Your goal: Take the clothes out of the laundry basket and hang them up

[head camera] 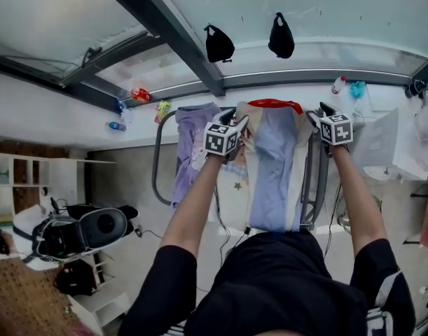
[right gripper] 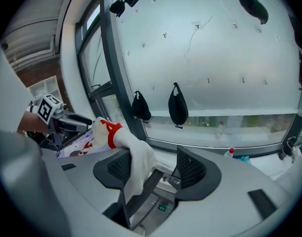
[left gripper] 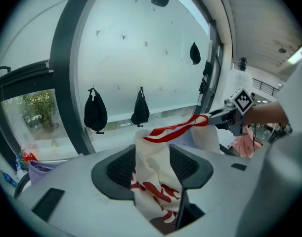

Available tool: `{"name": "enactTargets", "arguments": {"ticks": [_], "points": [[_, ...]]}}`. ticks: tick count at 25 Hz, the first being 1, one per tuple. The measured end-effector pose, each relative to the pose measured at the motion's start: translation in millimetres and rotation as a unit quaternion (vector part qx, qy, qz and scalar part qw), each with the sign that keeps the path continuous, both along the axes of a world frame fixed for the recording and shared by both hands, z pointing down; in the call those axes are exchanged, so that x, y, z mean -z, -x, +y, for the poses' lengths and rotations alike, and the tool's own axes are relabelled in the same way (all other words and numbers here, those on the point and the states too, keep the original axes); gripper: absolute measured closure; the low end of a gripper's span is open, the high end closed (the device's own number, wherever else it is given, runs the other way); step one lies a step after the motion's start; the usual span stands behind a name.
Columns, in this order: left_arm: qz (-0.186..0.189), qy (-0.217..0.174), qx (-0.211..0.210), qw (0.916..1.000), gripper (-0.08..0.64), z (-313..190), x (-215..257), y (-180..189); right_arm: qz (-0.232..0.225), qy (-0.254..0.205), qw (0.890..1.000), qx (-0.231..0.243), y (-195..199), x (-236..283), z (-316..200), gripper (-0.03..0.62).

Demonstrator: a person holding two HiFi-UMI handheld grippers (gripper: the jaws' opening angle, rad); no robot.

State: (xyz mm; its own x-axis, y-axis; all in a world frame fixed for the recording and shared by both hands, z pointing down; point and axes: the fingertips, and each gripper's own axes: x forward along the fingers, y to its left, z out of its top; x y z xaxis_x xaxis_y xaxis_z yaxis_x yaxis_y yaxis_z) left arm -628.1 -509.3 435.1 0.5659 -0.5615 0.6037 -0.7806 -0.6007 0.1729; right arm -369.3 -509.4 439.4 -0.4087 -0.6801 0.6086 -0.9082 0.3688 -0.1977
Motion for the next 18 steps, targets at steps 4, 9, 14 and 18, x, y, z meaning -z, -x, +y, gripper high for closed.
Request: {"name": "enactTargets", "arguments": {"ticks": [4,9,14,18], "points": [[0.015,-0.014,0.027,0.9994,0.337,6.4,13.2,8.6,-0.016,-0.005,1.000,0.009,-0.7,12.4,14.5,0.367],[0.028,-0.024,0.045,0.9983,0.333,28.2,29.3,21.3,-0.024,-0.018,0.999,0.029,14.2,39.6,41.0,0.367],[0.047,-0.043,0.049,0.9968,0.334,55.8,52.2,21.5,-0.025,-0.049,0.997,0.046,30.6,72.2,65.3,0.370],[0.061,-0.053,0.058,0.9951,0.334,72.3,68.4,26.2,-0.040,-0.089,0.995,0.031,38.7,98.6,79.8,0.536]]}}
